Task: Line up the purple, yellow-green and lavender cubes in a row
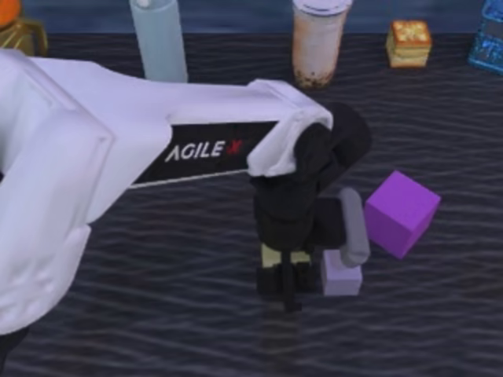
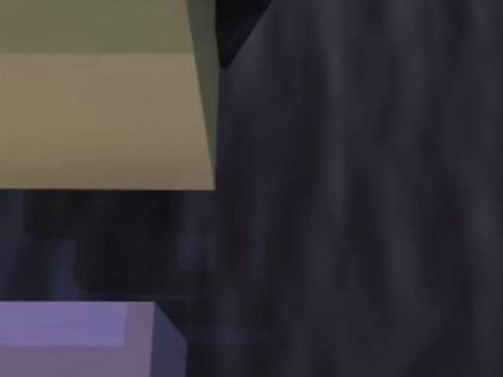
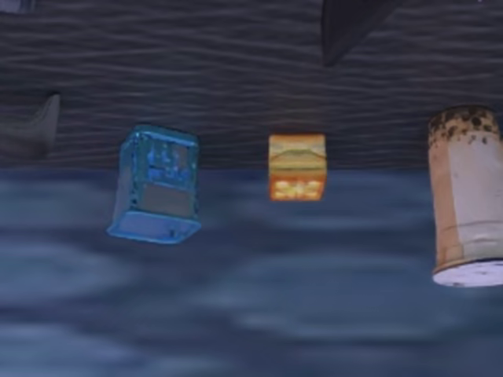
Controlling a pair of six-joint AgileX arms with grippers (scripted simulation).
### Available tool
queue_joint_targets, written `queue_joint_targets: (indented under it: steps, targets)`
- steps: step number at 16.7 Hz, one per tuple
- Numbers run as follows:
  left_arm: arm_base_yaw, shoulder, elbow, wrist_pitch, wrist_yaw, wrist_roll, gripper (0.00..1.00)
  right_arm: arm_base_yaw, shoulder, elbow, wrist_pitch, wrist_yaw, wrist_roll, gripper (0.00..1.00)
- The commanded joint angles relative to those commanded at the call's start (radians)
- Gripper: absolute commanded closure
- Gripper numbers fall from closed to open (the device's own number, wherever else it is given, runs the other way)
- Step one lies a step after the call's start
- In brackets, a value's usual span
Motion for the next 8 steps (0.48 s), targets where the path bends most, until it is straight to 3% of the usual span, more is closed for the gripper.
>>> queue_joint_targets:
  steps: [4,8]
  targets:
    - [0.000,0.001,-0.001,0.002,0.000,0.000,1.00,0.000,0.000,0.000,0.000,0.000,0.000,0.00]
    - [0.000,0.001,-0.001,0.002,0.000,0.000,0.70,0.000,0.000,0.000,0.000,0.000,0.000,0.00]
